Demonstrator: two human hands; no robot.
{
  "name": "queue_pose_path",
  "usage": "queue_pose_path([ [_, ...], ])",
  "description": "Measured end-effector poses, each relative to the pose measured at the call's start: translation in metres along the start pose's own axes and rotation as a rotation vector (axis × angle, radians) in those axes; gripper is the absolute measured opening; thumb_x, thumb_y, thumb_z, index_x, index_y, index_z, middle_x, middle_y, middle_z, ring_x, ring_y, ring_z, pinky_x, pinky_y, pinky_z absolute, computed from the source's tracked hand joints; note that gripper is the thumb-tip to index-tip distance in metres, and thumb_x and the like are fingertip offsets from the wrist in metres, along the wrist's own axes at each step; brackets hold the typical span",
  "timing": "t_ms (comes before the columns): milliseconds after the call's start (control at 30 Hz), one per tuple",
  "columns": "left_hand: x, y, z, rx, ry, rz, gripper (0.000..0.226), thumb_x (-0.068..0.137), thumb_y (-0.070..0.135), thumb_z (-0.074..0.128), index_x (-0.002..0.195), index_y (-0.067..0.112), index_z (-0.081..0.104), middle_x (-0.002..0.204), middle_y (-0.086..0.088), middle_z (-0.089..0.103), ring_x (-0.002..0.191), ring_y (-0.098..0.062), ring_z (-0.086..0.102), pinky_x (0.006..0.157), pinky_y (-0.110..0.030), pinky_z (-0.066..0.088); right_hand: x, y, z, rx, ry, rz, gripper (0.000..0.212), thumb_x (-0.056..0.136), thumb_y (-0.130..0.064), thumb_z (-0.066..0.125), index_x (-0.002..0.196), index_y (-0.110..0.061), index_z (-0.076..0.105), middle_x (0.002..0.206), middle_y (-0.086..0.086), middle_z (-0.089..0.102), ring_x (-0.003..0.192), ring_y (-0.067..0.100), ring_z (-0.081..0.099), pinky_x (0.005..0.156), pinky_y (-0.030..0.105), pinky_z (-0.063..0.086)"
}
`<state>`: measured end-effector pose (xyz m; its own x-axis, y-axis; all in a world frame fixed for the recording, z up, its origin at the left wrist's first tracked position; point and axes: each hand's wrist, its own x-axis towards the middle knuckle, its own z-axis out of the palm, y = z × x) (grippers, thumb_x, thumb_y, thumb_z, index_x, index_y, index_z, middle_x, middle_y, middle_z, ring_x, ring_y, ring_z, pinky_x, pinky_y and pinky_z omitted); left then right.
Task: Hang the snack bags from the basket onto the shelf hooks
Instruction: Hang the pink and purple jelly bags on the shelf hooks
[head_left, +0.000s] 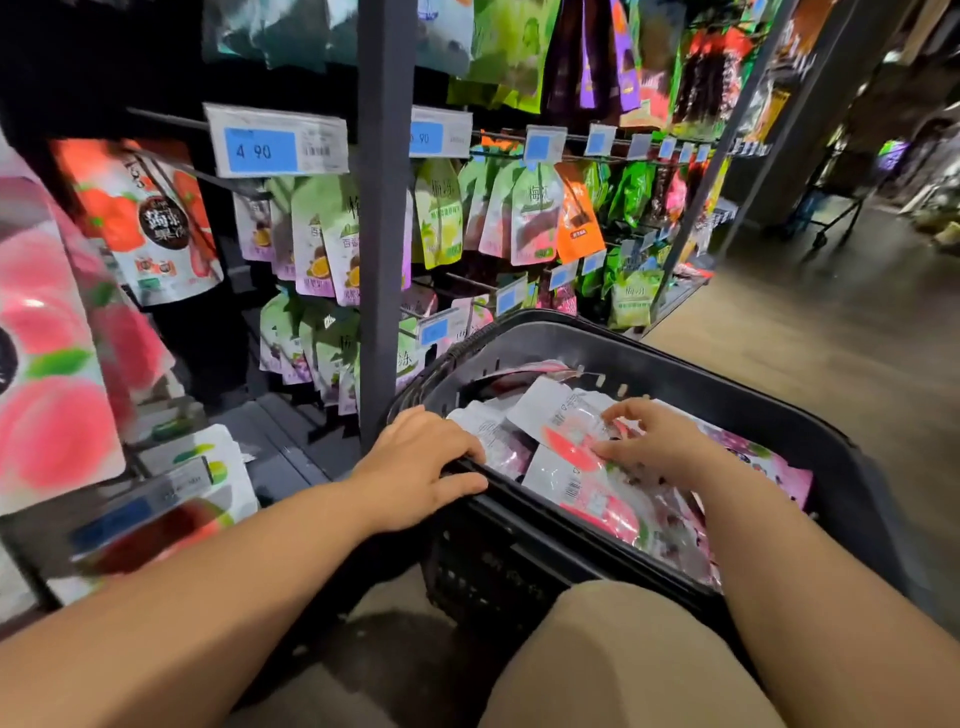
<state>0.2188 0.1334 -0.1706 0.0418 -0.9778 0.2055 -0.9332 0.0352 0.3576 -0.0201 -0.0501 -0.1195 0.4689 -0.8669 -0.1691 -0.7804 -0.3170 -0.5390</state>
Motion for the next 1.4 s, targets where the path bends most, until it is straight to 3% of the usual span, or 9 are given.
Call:
queue_pose_path([
  [100,0.001,-0.001,0.004,-0.012,0.015,-0.005,0.062,0.074,0.079,0.024,0.111,0.042,0.058,0.100,0.023,0.048,0.106,-0.011,0.035,0.106,-0.037,0.030,0.006,0.010,-0.005,-0.097,-0.092,0.064,0.080,0.076,-0.051,0.079,0.143,-0.025,0.044,0.147,0.003,0.046,0.129,0.025,0.049,0.101,0.034,0.038],
  [200,0.002,-0.002,0.006,-0.011,0.027,-0.002,0.062,0.076,0.079,0.026,0.111,0.041,0.059,0.095,0.026,0.043,0.104,-0.008,0.032,0.107,-0.038,0.031,0.011,0.018,-0.006,-0.073,-0.118,0.113,0.096,0.071,-0.059,0.079,0.149,-0.023,0.035,0.152,0.004,0.041,0.132,0.027,0.046,0.103,0.038,0.037],
  [433,0.000,0.004,0.005,0.006,0.034,0.006,0.063,0.076,0.077,0.025,0.111,0.037,0.061,0.100,0.024,0.046,0.106,-0.010,0.037,0.106,-0.036,0.029,0.011,0.015,-0.001,-0.146,-0.042,0.150,0.101,0.065,-0.069,0.076,0.146,-0.021,0.041,0.148,0.008,0.044,0.132,0.029,0.045,0.104,0.039,0.041],
  [633,-0.001,0.007,0.006,0.016,0.038,0.007,0.064,0.077,0.075,0.026,0.111,0.035,0.063,0.102,0.023,0.050,0.108,-0.013,0.043,0.105,-0.034,0.030,0.006,0.014,-0.001,-0.041,-0.038,0.181,0.105,0.060,-0.070,0.080,0.141,-0.014,0.043,0.130,0.006,0.056,0.111,0.026,0.057,0.080,0.035,0.049],
  [733,-0.001,0.007,0.006,0.023,0.032,0.002,0.063,0.078,0.075,0.027,0.111,0.035,0.063,0.101,0.022,0.051,0.107,-0.013,0.043,0.104,-0.036,0.031,0.004,0.014,-0.002,0.012,-0.011,0.175,0.089,0.063,-0.066,0.081,0.129,-0.013,0.054,0.111,0.003,0.063,0.095,0.022,0.062,0.069,0.031,0.048],
  [900,-0.002,0.009,0.005,0.026,0.035,0.006,0.065,0.078,0.075,0.026,0.112,0.033,0.063,0.100,0.019,0.052,0.104,-0.013,0.042,0.104,-0.035,0.031,0.001,0.016,-0.006,0.298,0.122,0.080,0.033,0.079,-0.034,0.079,0.093,-0.007,0.066,0.093,0.013,0.071,0.076,0.026,0.068,0.066,0.038,0.054],
  [1067,-0.002,0.011,0.003,0.027,0.037,0.002,0.068,0.076,0.075,0.025,0.112,0.032,0.064,0.103,0.015,0.056,0.105,-0.014,0.043,0.103,-0.033,0.030,-0.005,0.013,-0.009,0.714,0.085,0.011,0.037,0.084,-0.004,0.070,0.113,-0.025,0.061,0.116,0.016,0.061,0.070,0.029,0.070,0.056,0.033,0.056],
  [1233,-0.004,0.016,0.000,0.027,0.034,-0.002,0.073,0.073,0.075,0.022,0.115,0.031,0.063,0.107,0.013,0.057,0.107,-0.013,0.040,0.102,-0.028,0.026,-0.015,0.003,-0.015,0.996,-0.005,-0.048,0.020,0.091,0.003,0.057,0.084,-0.014,0.062,0.079,0.008,0.064,0.055,0.014,0.063,0.043,0.022,0.050],
  [1400,-0.004,0.017,0.001,0.014,0.046,0.001,0.073,0.073,0.075,0.022,0.115,0.032,0.063,0.107,0.015,0.056,0.103,-0.008,0.036,0.107,-0.029,0.022,-0.020,0.001,-0.019,1.269,0.026,-0.099,0.012,0.088,0.000,0.061,0.081,-0.009,0.063,0.064,0.004,0.064,0.047,0.008,0.056,0.043,0.017,0.046],
])
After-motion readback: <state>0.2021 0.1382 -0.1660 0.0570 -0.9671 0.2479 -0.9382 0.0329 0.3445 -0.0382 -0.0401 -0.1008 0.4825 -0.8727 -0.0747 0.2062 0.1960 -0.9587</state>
